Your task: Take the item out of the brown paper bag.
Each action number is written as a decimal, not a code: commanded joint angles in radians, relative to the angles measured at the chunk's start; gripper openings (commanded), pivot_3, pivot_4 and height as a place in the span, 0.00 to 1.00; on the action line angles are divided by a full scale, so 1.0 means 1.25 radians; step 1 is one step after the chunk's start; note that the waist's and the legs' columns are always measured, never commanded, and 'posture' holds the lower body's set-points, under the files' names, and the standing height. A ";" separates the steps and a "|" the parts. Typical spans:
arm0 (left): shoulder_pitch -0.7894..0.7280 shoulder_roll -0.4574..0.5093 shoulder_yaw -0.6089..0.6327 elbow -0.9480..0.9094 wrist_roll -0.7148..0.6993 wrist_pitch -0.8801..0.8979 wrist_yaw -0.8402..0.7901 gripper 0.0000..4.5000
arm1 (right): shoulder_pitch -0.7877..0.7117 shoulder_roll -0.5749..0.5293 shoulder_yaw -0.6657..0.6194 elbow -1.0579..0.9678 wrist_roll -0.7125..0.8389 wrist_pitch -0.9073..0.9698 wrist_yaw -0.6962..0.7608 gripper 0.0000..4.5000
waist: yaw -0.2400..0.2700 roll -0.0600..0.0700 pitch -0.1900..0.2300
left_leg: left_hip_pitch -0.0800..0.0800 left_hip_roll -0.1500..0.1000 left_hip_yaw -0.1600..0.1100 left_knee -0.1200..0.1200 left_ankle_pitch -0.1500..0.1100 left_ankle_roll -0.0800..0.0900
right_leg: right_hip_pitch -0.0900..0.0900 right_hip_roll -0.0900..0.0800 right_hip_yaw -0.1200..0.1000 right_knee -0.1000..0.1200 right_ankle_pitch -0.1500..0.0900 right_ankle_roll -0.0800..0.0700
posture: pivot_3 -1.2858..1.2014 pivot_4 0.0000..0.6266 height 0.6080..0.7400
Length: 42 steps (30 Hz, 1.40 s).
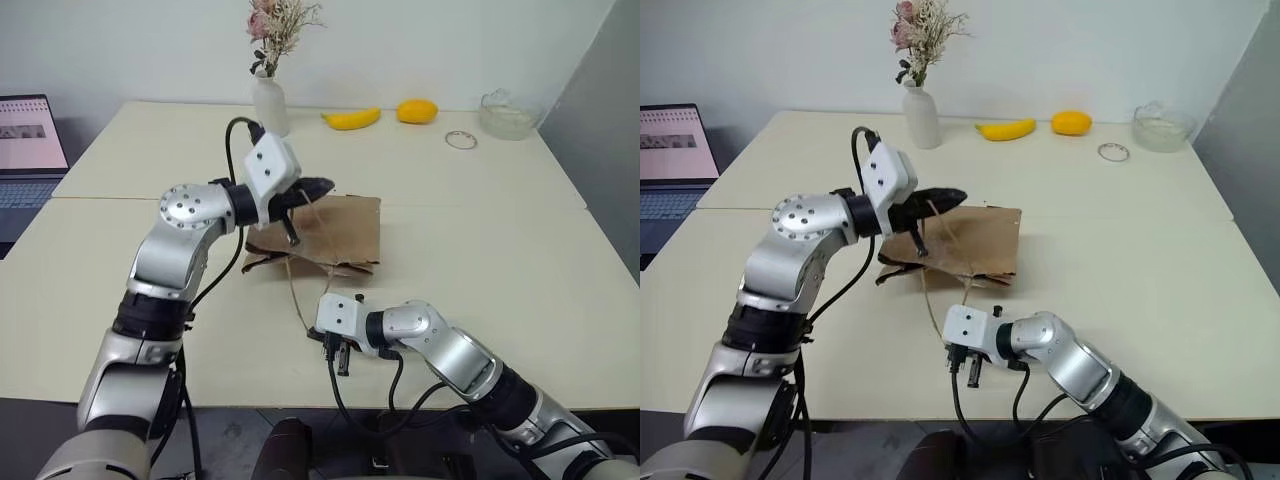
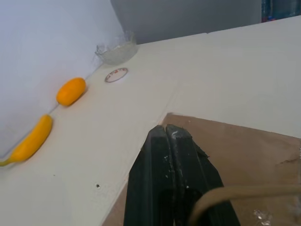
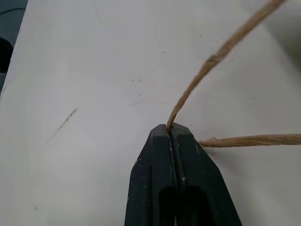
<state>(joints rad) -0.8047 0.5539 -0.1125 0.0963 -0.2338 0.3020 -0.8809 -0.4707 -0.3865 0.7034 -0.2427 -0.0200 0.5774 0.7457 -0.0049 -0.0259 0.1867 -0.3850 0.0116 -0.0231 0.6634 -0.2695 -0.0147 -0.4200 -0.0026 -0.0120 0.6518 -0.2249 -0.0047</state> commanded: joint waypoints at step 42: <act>-0.160 0.015 0.092 0.030 -0.110 0.054 -0.128 0.00 | -0.007 -0.194 -0.398 -0.415 0.249 0.206 0.219 0.65 | -0.001 -0.001 -0.001 | 0.000 0.000 0.000 0.001 0.000 0.000 | 0.000 0.000 0.001 0.000 0.000 0.001 | 0.52 0.24 1.00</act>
<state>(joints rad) -0.9888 0.5643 -0.0293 0.1800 -0.3484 0.3665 -1.0382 -0.4476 -0.6254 0.2785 -0.7169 0.2226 0.8150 0.9985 -0.0059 -0.0269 0.1851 -0.3851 0.0118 -0.0227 0.6645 -0.2693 -0.0150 -0.4199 -0.0029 -0.0111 0.6523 -0.2243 -0.0034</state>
